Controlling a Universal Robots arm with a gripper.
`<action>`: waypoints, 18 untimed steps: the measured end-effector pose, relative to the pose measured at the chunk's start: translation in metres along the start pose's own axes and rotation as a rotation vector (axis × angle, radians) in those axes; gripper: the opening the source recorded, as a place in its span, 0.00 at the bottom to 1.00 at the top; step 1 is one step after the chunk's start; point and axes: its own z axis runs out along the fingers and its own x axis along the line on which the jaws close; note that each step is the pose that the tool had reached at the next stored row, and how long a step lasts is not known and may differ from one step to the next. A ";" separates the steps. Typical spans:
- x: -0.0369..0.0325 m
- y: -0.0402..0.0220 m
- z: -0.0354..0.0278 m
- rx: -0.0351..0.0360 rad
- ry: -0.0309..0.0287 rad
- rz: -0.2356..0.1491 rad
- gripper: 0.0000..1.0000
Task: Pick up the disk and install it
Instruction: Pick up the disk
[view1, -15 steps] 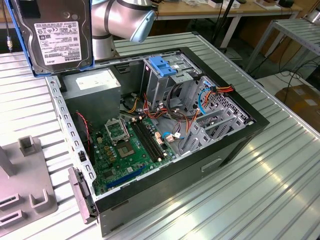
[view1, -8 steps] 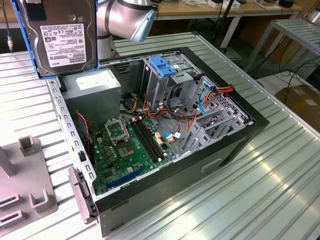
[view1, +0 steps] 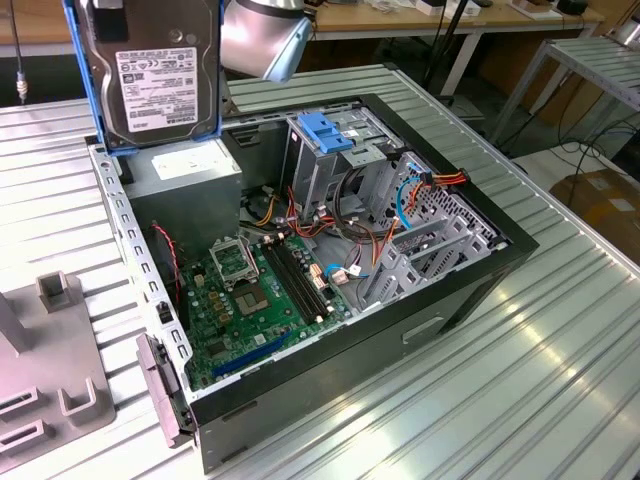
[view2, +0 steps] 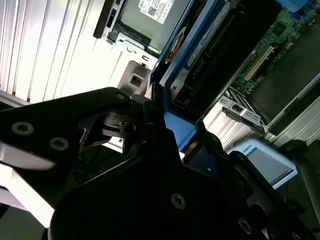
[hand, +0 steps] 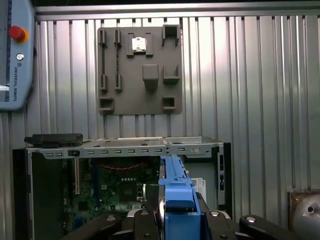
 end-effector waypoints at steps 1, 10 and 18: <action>-0.0001 -0.0034 0.0001 0.0000 0.0001 0.000 0.37; -0.0014 -0.0442 0.0009 0.0003 0.0000 0.000 0.37; -0.0024 -0.0728 0.0016 0.0019 0.0000 0.000 0.37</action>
